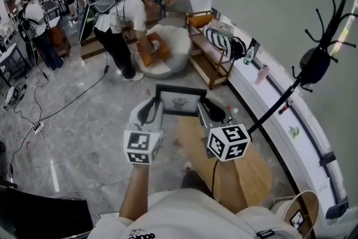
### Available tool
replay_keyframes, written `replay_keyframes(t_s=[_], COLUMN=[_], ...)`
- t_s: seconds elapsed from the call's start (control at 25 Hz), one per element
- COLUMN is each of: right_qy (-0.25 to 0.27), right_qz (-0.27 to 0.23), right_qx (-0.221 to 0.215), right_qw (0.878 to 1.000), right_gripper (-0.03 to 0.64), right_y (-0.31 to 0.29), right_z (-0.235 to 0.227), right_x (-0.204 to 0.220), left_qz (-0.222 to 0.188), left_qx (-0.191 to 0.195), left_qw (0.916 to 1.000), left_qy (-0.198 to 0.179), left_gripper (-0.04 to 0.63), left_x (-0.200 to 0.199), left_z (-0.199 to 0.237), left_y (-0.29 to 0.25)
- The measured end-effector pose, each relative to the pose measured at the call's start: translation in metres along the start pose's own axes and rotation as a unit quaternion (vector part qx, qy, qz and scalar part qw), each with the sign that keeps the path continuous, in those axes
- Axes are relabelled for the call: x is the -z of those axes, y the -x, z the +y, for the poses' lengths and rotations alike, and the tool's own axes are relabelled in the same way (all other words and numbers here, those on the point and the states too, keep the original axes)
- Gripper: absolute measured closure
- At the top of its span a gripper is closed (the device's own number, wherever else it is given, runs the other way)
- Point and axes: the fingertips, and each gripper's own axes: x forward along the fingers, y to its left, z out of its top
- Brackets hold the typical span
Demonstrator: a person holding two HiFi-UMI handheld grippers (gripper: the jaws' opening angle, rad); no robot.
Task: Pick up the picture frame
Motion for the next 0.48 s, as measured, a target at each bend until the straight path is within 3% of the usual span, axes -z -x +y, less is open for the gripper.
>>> replay_keyframes(t_s=[0.48], right_qy=[0.019], right_qz=[-0.027], right_qx=[-0.005], right_qw=[0.999], right_gripper=[0.535], right_y=[0.014], right_z=[0.005], right_x=[-0.022], left_qz=[-0.031], left_qx=[0.003], left_qw=[0.9992], left_qy=[-0.024], left_gripper=[0.512], left_x=[-0.027], left_z=[-0.008], left_y=[0.01])
